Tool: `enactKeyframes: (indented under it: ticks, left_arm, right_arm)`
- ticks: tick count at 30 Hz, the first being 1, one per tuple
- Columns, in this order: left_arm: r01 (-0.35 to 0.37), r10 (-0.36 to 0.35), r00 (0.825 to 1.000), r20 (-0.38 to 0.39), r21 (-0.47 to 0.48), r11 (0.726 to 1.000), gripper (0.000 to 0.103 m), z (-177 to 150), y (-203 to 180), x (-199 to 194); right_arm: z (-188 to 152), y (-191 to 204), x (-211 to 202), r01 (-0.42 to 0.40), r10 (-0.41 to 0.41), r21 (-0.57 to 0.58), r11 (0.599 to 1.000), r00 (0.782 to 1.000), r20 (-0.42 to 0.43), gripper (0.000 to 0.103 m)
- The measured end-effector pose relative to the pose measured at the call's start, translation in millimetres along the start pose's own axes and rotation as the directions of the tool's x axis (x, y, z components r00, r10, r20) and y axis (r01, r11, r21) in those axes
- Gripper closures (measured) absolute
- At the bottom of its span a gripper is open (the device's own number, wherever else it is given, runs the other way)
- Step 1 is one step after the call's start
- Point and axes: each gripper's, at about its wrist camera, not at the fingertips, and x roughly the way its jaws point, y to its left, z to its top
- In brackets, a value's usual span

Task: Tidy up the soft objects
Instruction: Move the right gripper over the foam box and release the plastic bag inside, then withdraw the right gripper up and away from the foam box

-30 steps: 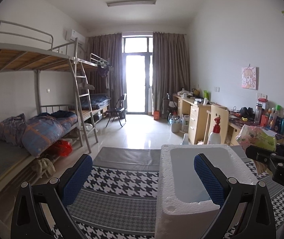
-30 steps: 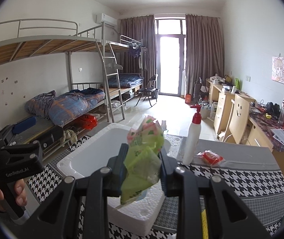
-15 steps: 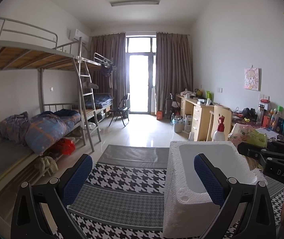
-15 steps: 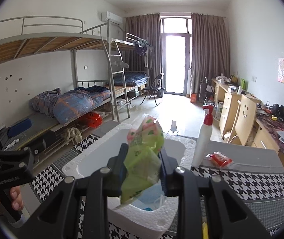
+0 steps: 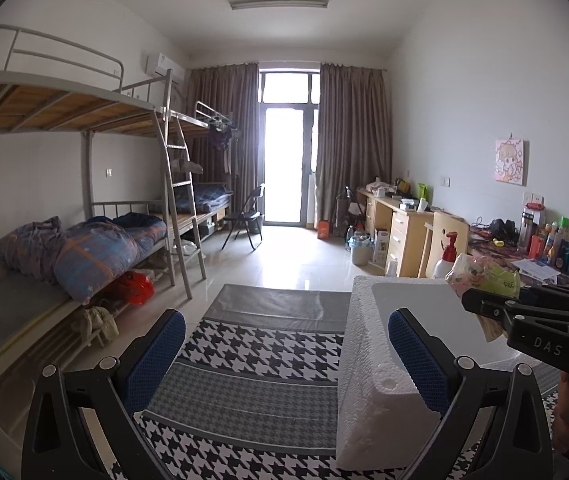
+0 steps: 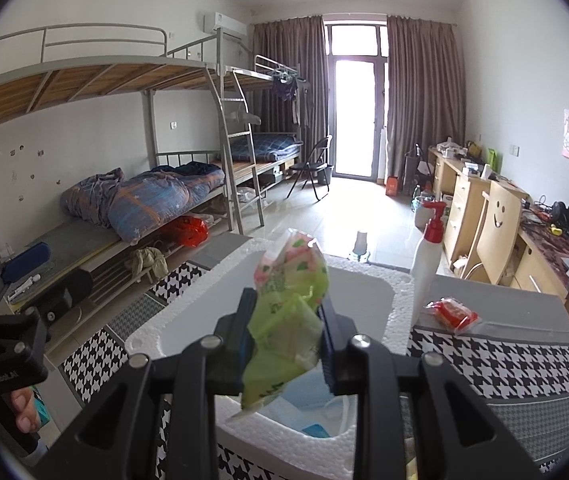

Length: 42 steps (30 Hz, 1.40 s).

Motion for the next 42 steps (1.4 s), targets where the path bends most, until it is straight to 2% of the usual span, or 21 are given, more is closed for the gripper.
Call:
enactKeyframes:
  ticks: [12,15,16,17,19,42]
  left_arm:
    - [-0.001,0.001,1.000,-0.012,-0.019,1.000,0.001,-5.0,4.7,0.0]
    - [0.002,-0.002,1.000,-0.017,-0.022,1.000,0.001,-6.2,6.1,1.9]
    - [0.000,-0.001,1.000,-0.019,-0.023,1.000,0.001,-6.0,6.9,2.8]
    - [-0.001,0.000,1.000,-0.020,-0.024,1.000,0.001,-6.8,8.4,2.4]
    - [0.001,-0.001,1.000,-0.018,-0.027,1.000,0.001,-6.1,9.9,2.4]
    - [0.048,-0.048,0.999,-0.004,0.009,0.999,0.001,-5.4,-7.8,-12.4]
  right_arm:
    - [0.5,-3.1,17.5,0.003,-0.001,0.039,0.999,0.999,-0.049,0.070]
    - [-0.1,-4.3,21.1,0.009,-0.006,0.046,0.999,0.998,-0.060,0.066]
    - [0.3,-5.1,22.3,0.007,-0.004,0.048,0.999,0.998,-0.065,0.056]
    - [1.1,-4.4,22.3,0.008,-0.004,0.053,0.999,0.998,-0.066,0.041]
    - [2.1,-6.2,20.7,0.006,-0.003,0.066,0.998,0.998,-0.057,0.025]
    - [-1.1,-7.9,-24.9,0.024,-0.026,0.037,0.999,0.999,0.035,0.024]
